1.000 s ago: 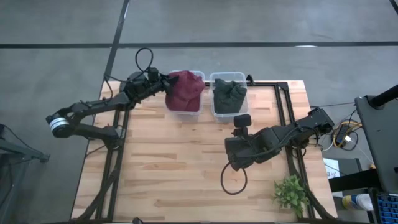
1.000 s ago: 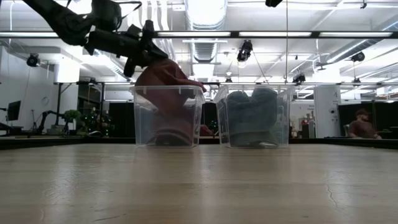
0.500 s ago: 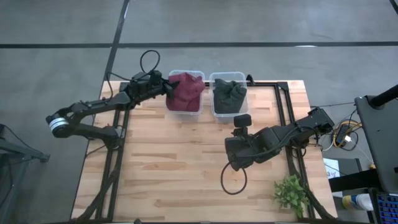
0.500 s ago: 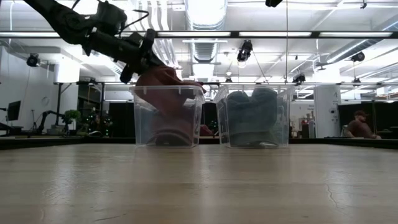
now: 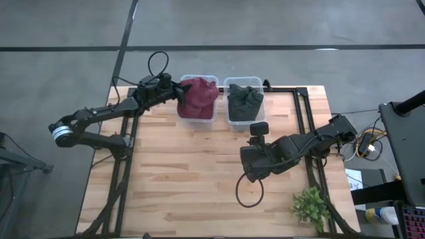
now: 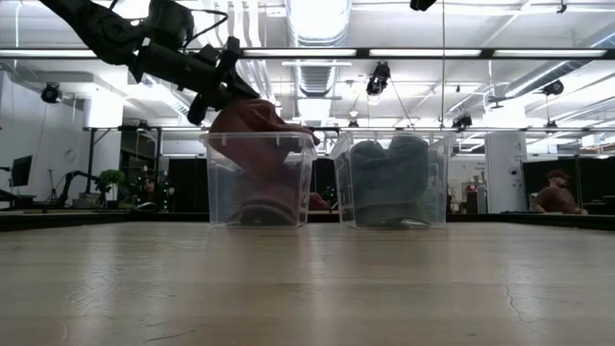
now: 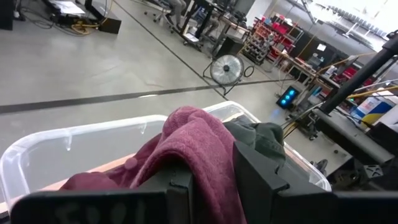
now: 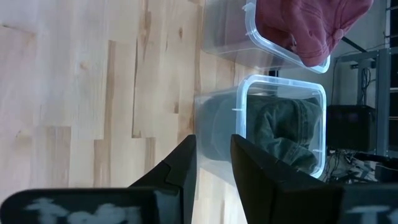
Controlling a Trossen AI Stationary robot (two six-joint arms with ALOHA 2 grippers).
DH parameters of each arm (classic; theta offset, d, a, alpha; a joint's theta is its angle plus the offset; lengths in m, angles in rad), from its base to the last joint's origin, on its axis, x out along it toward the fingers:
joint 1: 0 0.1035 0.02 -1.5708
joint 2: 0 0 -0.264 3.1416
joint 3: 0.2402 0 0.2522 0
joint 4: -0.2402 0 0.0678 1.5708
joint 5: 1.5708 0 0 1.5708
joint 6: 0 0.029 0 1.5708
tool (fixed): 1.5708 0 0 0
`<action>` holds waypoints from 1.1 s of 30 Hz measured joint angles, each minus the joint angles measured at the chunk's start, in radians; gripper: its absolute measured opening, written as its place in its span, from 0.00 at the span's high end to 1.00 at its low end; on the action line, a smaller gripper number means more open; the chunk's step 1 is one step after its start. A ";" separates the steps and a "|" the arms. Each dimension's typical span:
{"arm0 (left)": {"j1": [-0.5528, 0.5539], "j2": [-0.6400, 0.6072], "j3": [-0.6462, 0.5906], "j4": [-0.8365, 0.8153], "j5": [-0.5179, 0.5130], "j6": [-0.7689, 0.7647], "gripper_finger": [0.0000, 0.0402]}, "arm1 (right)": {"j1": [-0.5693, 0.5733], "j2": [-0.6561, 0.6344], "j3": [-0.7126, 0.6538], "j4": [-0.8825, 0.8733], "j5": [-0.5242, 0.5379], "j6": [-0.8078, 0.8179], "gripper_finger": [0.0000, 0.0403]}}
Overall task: Pick & Place hat
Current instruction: Put the red cap into the left transparent bin
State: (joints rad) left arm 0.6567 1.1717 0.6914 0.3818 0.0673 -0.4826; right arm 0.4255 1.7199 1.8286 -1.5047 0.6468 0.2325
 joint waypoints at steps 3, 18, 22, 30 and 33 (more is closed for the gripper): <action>0.000 0.000 -0.002 0.000 -0.001 0.004 0.78 | 0.000 0.000 0.000 0.000 0.000 0.000 0.77; 0.002 -0.008 -0.003 0.003 -0.032 -0.005 0.46 | 0.000 0.000 0.000 0.001 0.000 0.000 0.77; 0.002 -0.060 0.002 -0.004 -0.025 -0.041 0.36 | 0.000 0.000 0.000 0.001 0.000 0.000 0.76; 0.002 -0.194 0.010 -0.029 -0.085 -0.041 0.34 | 0.000 0.000 0.000 0.001 0.001 -0.005 0.77; -0.002 -0.168 0.008 -0.107 -0.058 -0.090 0.34 | 0.000 0.000 0.000 0.001 0.001 -0.014 0.78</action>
State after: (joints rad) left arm 0.6546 1.0039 0.6991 0.2745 0.0090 -0.5730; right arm 0.4252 1.7199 1.8286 -1.5036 0.6481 0.2181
